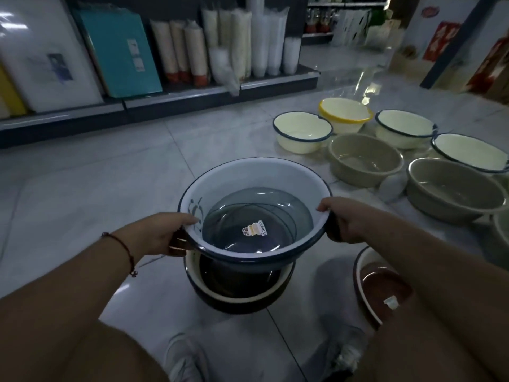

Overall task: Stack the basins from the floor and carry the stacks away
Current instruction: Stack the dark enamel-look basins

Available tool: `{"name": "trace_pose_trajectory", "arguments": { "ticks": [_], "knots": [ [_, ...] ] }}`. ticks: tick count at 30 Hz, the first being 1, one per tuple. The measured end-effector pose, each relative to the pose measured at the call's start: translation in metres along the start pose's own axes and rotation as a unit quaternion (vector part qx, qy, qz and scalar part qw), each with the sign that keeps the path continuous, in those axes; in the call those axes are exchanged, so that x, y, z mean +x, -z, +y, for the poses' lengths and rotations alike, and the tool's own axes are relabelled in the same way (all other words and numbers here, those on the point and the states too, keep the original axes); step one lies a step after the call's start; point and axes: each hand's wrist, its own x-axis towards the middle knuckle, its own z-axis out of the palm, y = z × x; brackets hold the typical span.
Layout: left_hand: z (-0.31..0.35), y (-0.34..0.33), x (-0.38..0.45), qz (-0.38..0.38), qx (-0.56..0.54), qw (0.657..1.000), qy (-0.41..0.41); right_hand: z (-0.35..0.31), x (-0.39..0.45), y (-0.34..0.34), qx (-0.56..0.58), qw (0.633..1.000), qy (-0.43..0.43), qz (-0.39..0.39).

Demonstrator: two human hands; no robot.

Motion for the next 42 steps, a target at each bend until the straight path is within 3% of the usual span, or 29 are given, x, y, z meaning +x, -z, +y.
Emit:
{"name": "trace_pose_trajectory", "arguments": {
  "ticks": [8,18,30,38,42],
  "knots": [
    [-0.054,0.02,0.008,0.042,0.031,0.998,0.017,0.016,0.007,-0.053,-0.214,0.975,0.052,0.035],
    [-0.094,0.032,0.032,0.006,0.019,0.999,0.027,0.033,0.041,-0.08,-0.298,0.952,0.062,0.034],
    [-0.11,0.014,0.076,-0.012,0.231,0.973,0.017,0.05,0.086,-0.068,-0.432,0.899,0.068,0.032],
    [-0.116,0.0,0.101,-0.025,0.259,0.965,-0.038,0.063,0.117,-0.063,-0.501,0.859,0.106,0.009],
    [-0.13,-0.013,0.117,-0.022,0.25,0.967,-0.052,0.07,0.136,-0.067,-0.552,0.831,0.071,-0.007]
  ]
}}
